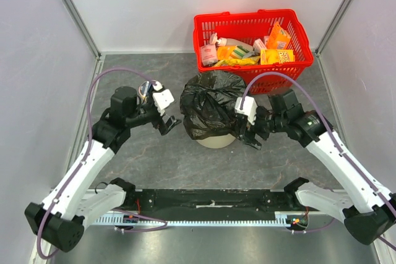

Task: Put the trash bags into the trash bin

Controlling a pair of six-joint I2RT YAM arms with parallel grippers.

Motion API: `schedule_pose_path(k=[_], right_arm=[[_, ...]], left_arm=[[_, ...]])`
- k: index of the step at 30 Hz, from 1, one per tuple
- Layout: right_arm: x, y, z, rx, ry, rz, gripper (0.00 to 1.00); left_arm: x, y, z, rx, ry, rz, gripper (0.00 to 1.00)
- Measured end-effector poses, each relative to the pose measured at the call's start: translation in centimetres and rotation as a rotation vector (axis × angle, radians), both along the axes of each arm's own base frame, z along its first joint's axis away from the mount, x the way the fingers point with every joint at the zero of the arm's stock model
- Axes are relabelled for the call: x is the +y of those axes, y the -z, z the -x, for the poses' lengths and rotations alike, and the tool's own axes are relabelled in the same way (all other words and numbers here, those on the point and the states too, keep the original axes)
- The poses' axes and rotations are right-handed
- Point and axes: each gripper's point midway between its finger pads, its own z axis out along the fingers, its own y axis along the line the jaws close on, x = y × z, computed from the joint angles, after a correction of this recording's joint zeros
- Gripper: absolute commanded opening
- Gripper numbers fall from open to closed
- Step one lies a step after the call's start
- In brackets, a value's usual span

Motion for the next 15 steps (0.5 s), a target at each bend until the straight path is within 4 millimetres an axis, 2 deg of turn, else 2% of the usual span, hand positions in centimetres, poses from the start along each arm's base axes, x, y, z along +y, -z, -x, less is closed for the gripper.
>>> schedule_pose_path(k=[6,12,15], right_arm=[[-2.4,-3.3,-1.7,-0.121,0.076,0.106,0.92],[-3.7,-4.3,-3.8,-0.175,0.124,0.208,0.94],[-4.2,-4.2,-4.8,-0.195,0.126,0.261,0.95]], left_arm=[[0.2,-1.0,3.8,0.018,0.064,0.023,1.0],[-2.7,0.1,6.3,0.121,0.165,0.049,1.0],[-3.6,1.4,6.3,0.184,0.151,0.06,1.0]])
